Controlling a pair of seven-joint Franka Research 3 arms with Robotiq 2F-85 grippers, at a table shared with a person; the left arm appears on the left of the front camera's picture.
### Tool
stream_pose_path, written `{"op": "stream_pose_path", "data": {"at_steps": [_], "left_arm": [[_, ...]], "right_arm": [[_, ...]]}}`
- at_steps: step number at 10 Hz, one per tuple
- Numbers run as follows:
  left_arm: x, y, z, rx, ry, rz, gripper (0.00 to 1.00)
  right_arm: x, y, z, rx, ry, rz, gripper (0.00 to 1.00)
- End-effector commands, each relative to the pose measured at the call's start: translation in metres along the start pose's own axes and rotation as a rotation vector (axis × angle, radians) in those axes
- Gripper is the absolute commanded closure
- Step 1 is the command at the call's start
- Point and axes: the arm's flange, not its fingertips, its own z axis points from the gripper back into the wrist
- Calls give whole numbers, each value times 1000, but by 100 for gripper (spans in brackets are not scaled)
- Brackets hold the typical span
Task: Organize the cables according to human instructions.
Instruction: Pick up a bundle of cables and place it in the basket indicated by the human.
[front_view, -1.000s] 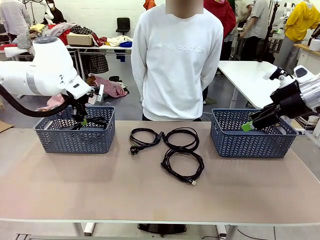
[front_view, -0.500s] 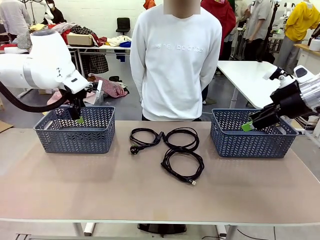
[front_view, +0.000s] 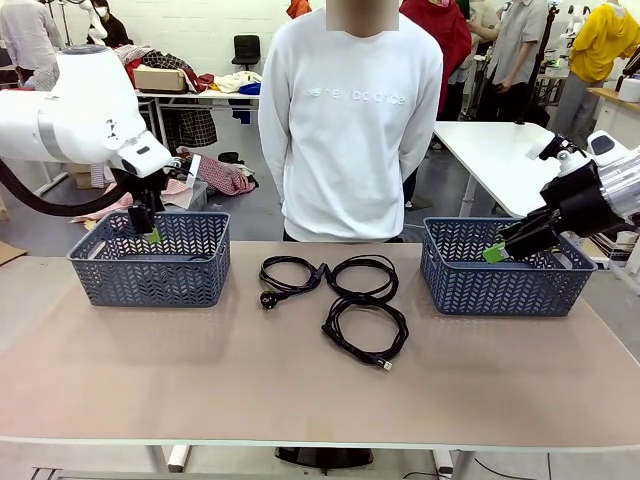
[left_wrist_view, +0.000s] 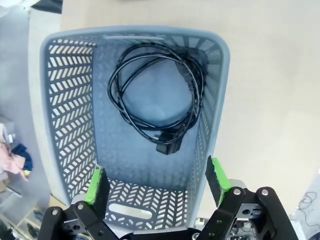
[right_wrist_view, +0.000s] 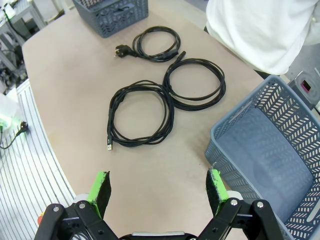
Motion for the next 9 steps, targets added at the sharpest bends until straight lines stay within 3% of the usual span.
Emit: {"op": "stream_pose_path", "data": {"at_steps": [1,8,9], "left_arm": [[-3,2,7,-16,-11,41,0],[2,-1,-1,-8,-1,3,0],[10,-5,4,-3,-38,33,0]], "right_arm": [[0,-3,-1,14,-17,18,0],[0,-3,-1,14,-17,18,0],[0,-3,-1,14,-17,18,0]]}}
